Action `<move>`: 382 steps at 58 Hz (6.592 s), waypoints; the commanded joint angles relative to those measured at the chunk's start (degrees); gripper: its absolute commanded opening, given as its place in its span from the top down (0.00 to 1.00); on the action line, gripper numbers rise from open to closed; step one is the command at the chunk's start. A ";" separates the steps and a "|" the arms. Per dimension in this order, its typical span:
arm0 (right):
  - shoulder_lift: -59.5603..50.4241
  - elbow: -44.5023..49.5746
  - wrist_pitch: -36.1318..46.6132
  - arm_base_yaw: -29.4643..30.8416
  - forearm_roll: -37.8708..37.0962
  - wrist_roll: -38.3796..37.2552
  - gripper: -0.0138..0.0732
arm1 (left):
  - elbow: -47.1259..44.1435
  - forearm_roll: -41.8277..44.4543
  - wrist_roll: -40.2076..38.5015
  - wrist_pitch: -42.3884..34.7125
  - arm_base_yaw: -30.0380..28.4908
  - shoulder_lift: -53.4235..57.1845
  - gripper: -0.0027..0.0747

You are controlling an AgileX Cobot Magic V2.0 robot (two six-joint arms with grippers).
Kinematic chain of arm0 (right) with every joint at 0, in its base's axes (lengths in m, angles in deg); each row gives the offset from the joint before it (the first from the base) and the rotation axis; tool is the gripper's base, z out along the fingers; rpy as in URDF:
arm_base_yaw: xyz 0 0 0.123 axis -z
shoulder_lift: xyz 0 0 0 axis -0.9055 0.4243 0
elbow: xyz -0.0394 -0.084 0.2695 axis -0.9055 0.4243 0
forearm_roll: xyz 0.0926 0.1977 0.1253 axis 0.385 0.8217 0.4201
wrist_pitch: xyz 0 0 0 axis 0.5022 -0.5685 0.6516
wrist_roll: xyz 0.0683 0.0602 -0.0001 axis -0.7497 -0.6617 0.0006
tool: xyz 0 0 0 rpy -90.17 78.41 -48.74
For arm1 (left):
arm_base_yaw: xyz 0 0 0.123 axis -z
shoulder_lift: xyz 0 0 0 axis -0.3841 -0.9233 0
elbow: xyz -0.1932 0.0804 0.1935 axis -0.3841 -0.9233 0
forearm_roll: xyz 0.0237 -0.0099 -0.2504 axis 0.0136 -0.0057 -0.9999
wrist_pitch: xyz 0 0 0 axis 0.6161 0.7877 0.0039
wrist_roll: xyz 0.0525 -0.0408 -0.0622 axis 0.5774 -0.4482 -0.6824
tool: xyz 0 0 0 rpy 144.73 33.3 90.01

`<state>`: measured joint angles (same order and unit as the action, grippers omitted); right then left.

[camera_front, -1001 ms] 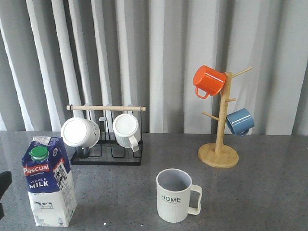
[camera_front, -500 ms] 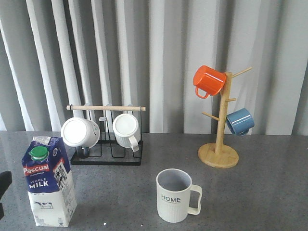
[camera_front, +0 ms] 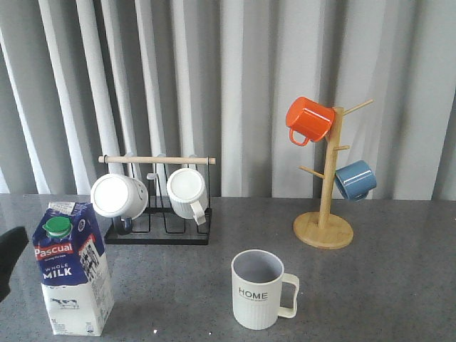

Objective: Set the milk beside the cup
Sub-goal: 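Grasp the Pascual milk carton's top with the left gripper and lift, then carry the milk carton with the left gripper beside the white mug, then lower the carton onto the table, open the left gripper, raise it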

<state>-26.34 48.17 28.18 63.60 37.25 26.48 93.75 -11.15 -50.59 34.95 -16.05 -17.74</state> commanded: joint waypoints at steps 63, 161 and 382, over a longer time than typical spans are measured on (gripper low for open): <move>0.03 -1.63 4.00 0.26 -0.62 0.06 0.85 | 5.44 -3.20 1.12 -34.98 0.33 -36.51 0.35; 0.16 -1.63 4.05 0.26 -0.62 0.05 0.85 | 36.10 -70.35 57.83 -40.09 38.73 -49.35 0.94; 0.16 -1.63 4.05 0.26 -0.62 0.05 0.85 | 36.19 -27.81 18.26 -24.05 46.13 -24.65 0.98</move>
<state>-26.34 48.17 28.18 63.60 37.25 26.48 128.34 -56.32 -20.69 9.90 27.61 -45.12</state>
